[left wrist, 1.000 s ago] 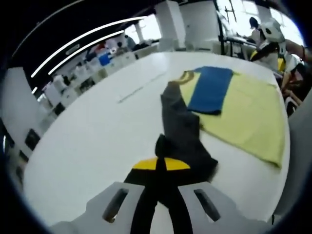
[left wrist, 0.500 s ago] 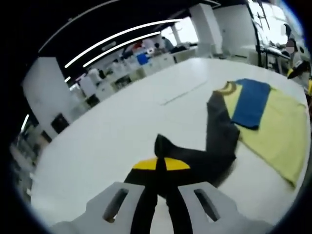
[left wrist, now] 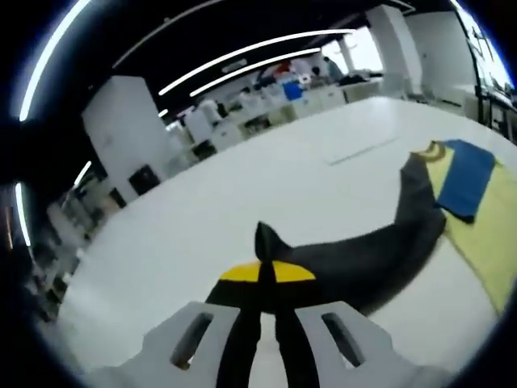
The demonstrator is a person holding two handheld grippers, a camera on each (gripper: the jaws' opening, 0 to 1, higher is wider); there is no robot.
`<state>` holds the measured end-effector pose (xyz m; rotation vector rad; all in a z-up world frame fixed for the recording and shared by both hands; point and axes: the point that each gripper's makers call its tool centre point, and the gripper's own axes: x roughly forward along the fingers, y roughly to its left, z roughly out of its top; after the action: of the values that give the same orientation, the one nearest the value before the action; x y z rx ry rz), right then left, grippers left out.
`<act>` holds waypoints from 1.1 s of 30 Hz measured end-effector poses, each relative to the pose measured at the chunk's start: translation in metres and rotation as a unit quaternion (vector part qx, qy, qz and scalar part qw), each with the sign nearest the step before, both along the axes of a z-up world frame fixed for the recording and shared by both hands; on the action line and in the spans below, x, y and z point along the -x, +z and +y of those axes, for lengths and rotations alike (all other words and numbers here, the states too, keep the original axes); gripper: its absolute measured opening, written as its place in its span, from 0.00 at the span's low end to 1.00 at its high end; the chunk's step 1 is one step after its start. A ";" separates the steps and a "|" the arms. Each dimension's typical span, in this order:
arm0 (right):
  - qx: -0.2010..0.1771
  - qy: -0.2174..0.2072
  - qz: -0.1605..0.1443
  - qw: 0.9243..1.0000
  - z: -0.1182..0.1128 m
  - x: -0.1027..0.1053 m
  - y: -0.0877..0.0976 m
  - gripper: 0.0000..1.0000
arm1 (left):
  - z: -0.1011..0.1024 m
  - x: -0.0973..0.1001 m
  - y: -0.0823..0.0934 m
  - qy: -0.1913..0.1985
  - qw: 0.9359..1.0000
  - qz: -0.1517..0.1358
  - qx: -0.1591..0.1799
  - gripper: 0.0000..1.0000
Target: Fold the garment on the visible template until the final outline fits inside the template.
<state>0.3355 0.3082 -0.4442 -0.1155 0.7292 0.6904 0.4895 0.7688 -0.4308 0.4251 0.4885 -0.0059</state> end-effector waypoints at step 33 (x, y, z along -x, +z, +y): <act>0.004 -0.006 -0.009 1.000 -0.007 0.005 -0.003 0.90 | -0.016 0.009 -0.017 0.068 0.995 0.040 0.056 0.00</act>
<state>0.3309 0.3017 -0.4473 -0.1245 0.7155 0.6749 0.4807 0.7530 -0.4477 0.2817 0.5930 0.0804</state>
